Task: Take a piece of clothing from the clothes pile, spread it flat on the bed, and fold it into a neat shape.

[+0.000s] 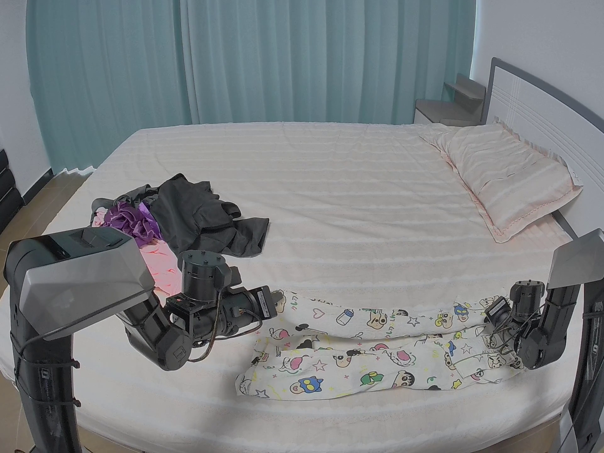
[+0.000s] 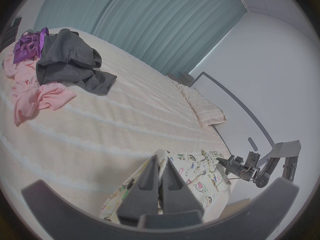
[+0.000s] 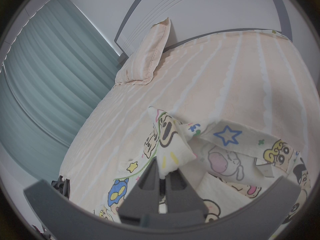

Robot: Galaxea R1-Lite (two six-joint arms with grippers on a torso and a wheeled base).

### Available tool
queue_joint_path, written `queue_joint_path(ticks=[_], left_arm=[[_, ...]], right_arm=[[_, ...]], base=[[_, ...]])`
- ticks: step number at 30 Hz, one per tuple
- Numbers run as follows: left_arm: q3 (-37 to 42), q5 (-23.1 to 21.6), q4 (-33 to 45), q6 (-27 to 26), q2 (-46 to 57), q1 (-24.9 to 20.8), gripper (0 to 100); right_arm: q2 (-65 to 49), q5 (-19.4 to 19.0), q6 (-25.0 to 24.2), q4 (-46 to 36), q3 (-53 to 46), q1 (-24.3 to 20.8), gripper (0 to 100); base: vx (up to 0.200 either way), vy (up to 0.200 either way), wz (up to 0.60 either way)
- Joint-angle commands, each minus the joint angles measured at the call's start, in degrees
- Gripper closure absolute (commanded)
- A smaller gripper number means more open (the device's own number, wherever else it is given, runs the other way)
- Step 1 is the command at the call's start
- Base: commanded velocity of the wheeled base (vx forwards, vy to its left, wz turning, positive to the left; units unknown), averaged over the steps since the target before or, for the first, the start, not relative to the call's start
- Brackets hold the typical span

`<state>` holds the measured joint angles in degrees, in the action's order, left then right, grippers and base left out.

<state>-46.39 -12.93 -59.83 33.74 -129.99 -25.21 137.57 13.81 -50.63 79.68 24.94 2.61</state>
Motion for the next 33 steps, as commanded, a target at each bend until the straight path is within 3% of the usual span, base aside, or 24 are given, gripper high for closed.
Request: queue_joint_path(ticks=[1,13,14,22,26,33], left_arm=[[0.07,0.01,-0.02,0.01,-0.09,0.07,100],[0.59,1.24,-0.02,-0.17,-0.18,-0.01,100],[0.77,1.33,-0.02,-0.17,-0.18,-0.01,100],[0.95,1.95,-0.02,-0.17,0.09,-0.1,100],[0.86,2.39,-0.02,-0.17,0.35,-0.19,100],[0.95,2.56,-0.02,-0.17,0.44,-0.1,100]], right_arm=[[-0.55,-0.01,0.0,0.04,-0.68,0.12,100],[-0.29,-0.1,0.27,-0.05,-3.5,0.64,100],[-0.29,-0.1,0.27,-0.05,-3.85,0.64,0],[-2.48,-0.28,-0.26,0.57,-5.52,0.2,0],[-7.49,-0.19,-3.69,0.21,-7.63,-2.17,0],[-9.43,-0.45,-5.18,-0.05,-8.42,-3.49,0]], base=[[0.0,0.0,0.0],[0.0,0.0,0.0],[0.0,0.0,0.0],[0.0,0.0,0.0],[0.0,0.0,0.0],[0.0,0.0,0.0]])
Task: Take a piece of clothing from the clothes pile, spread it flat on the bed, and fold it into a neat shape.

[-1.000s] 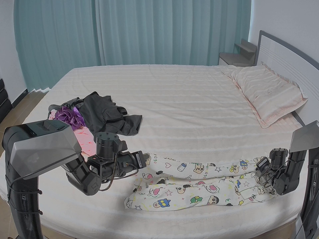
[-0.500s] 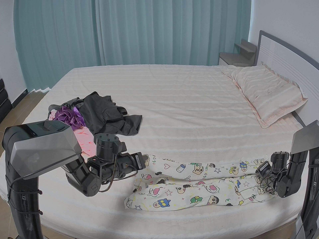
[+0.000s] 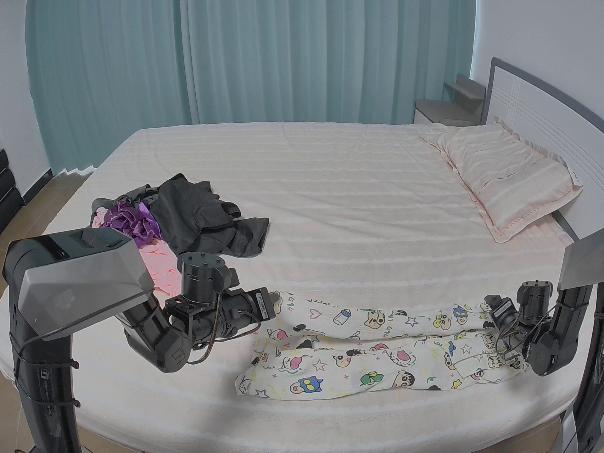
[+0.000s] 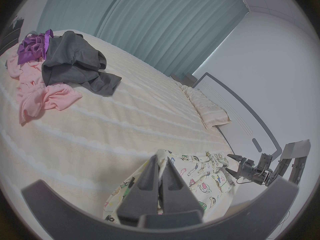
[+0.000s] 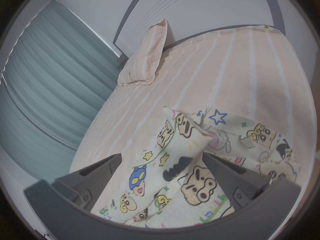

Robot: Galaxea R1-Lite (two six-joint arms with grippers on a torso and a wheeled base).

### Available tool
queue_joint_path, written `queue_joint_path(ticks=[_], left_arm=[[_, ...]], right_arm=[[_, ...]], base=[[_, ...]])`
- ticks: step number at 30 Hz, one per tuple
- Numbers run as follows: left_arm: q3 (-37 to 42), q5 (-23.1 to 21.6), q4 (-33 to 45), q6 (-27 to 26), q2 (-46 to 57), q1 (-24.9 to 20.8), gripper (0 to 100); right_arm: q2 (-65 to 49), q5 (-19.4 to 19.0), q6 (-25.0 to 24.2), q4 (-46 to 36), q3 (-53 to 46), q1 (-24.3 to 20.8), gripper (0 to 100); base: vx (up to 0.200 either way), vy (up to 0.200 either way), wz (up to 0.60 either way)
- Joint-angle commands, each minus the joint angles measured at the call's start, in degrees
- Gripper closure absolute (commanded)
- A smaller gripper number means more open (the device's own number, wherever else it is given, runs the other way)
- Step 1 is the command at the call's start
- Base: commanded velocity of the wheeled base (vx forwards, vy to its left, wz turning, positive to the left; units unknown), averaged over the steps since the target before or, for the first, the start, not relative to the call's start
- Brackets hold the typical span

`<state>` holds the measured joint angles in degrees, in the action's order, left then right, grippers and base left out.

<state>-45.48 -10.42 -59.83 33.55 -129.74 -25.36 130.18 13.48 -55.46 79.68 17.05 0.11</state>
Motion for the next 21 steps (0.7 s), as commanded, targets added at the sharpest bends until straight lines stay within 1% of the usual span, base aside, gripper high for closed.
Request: queue_joint_path(ticks=[1,3,7,12,14,21], left_arm=[[0.04,0.05,-0.11,0.11,0.19,0.04,100],[0.04,0.05,-0.11,0.11,0.19,0.04,100],[0.04,0.05,-0.11,0.11,0.19,0.04,100],[0.22,0.05,-0.11,0.11,0.11,0.22,100],[0.4,0.05,-0.02,0.03,0.11,0.22,100],[0.4,0.05,-0.02,0.11,0.11,0.31,100]], right_arm=[[-1.07,-0.3,-2.2,-0.05,-0.62,-1.69,0],[0.95,-0.47,-3.52,-0.05,-0.27,-2.48,0],[3.06,-0.56,-3.87,0.04,0.0,-2.66,0],[3.32,-0.65,-4.84,0.3,1.58,-2.66,0],[3.15,-0.65,-6.6,0.3,2.28,-2.92,0],[2.88,-0.83,-7.04,0.48,2.46,-3.36,0]], base=[[0.0,0.0,0.0],[0.0,0.0,0.0],[0.0,0.0,0.0],[0.0,0.0,0.0],[0.0,0.0,0.0],[0.0,0.0,0.0]])
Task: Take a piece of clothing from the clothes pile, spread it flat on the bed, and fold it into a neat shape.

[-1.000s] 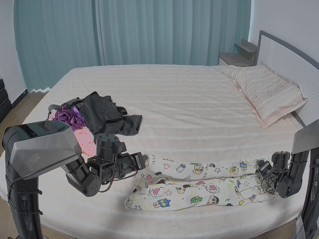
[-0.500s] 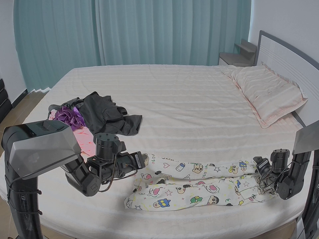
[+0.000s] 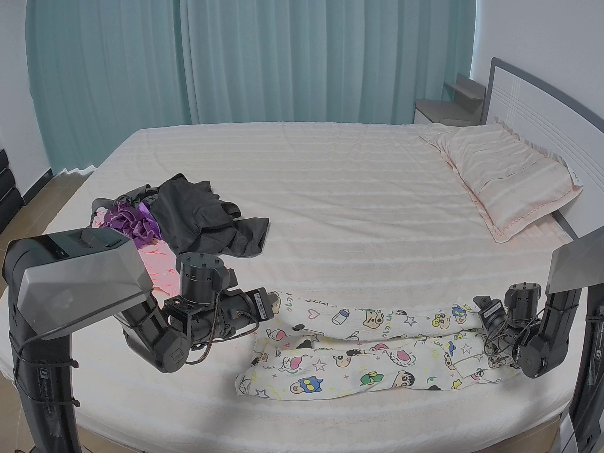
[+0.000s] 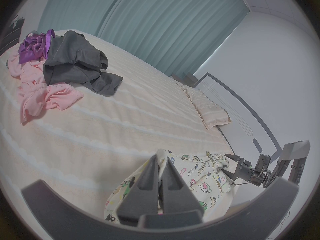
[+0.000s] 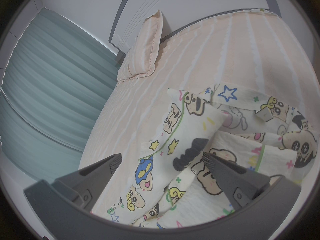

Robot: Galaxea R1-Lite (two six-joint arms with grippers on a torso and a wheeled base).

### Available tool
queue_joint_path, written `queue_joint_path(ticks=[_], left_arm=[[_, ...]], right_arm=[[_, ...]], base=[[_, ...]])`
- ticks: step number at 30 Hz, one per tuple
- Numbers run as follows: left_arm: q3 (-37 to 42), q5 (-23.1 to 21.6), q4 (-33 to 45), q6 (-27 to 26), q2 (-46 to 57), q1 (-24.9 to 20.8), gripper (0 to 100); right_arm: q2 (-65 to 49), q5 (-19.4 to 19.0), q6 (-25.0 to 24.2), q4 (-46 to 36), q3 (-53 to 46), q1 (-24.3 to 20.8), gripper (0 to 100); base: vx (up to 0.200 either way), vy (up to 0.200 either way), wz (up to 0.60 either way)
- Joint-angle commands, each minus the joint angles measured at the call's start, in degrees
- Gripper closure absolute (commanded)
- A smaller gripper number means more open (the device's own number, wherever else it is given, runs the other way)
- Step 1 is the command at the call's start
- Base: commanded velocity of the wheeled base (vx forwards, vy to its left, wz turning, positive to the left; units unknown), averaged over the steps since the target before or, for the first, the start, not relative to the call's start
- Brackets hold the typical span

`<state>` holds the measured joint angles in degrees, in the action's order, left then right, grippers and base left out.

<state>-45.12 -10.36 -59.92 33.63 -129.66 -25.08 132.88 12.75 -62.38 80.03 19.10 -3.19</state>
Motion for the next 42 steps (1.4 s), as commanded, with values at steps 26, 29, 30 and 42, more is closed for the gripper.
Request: queue_joint_path(ticks=[26,29,30,42], left_arm=[[0.29,-0.01,-0.02,-0.06,0.37,0.03,100],[0.29,0.08,-0.02,-0.06,0.28,0.03,100],[0.29,0.08,0.06,-0.06,0.28,0.03,100],[0.03,0.43,0.06,-0.06,0.28,0.03,100]], right_arm=[[3.35,-0.53,-0.2,-0.05,6.12,1.44,0],[3.79,-0.36,-0.2,-0.05,6.3,1.7,0],[3.97,-0.27,-0.11,-0.31,6.47,1.96,0],[4.85,-0.1,0.33,-0.49,5.68,2.75,100]], base=[[0.0,0.0,0.0],[0.0,0.0,0.0],[0.0,0.0,0.0],[0.0,0.0,0.0]])
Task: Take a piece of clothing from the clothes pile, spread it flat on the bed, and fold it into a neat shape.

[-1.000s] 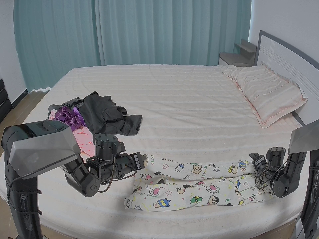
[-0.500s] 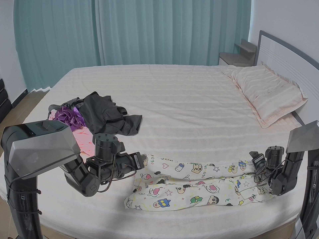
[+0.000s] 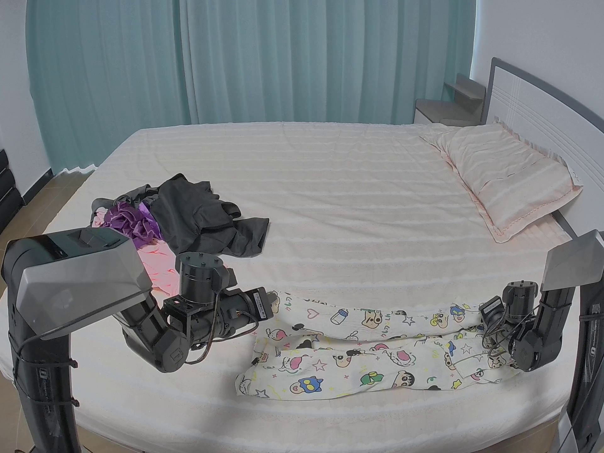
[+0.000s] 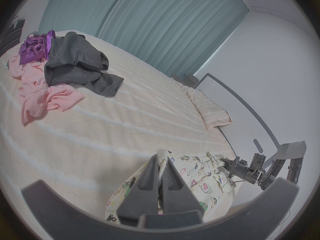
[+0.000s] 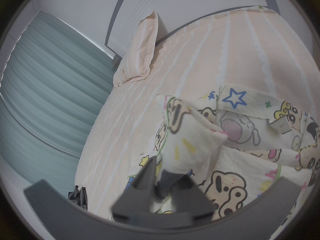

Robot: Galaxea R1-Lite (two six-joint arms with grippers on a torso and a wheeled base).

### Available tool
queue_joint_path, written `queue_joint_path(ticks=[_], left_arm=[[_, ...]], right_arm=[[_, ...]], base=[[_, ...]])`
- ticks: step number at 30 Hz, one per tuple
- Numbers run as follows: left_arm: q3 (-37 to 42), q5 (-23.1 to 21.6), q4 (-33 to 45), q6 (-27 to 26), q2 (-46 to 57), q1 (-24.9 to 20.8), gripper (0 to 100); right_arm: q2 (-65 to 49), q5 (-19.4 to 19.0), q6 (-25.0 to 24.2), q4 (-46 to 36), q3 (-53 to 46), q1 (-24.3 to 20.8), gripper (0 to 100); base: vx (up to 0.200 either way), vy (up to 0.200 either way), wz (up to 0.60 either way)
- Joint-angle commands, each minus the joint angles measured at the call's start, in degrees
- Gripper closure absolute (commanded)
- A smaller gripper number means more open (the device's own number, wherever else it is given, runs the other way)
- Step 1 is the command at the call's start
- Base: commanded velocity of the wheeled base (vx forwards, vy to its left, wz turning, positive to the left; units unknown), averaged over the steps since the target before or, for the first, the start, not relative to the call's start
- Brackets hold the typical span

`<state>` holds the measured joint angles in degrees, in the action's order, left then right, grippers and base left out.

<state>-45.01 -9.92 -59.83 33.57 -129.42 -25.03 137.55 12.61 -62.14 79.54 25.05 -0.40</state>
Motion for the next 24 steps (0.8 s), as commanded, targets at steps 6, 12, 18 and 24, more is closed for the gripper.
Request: queue_joint_path(ticks=[6,12,18,24], left_arm=[[-0.7,0.52,0.07,-0.09,-0.05,0.07,100],[-3.24,0.78,0.51,-0.09,-0.14,0.86,100],[-6.06,1.57,0.68,-0.09,-0.4,1.47,100],[-8.08,3.42,2.88,-0.09,-1.37,3.05,100]], right_arm=[[-1.58,0.23,0.7,-0.18,-0.71,-0.04,100],[-6.15,0.14,2.11,-4.66,1.23,0.14,100],[-7.91,-0.04,2.46,-9.67,5.01,0.75,100],[-8.08,-0.3,3.95,-10.55,7.64,0.84,100]], base=[[0.0,0.0,0.0],[0.0,0.0,0.0],[0.0,0.0,0.0],[0.0,0.0,0.0]])
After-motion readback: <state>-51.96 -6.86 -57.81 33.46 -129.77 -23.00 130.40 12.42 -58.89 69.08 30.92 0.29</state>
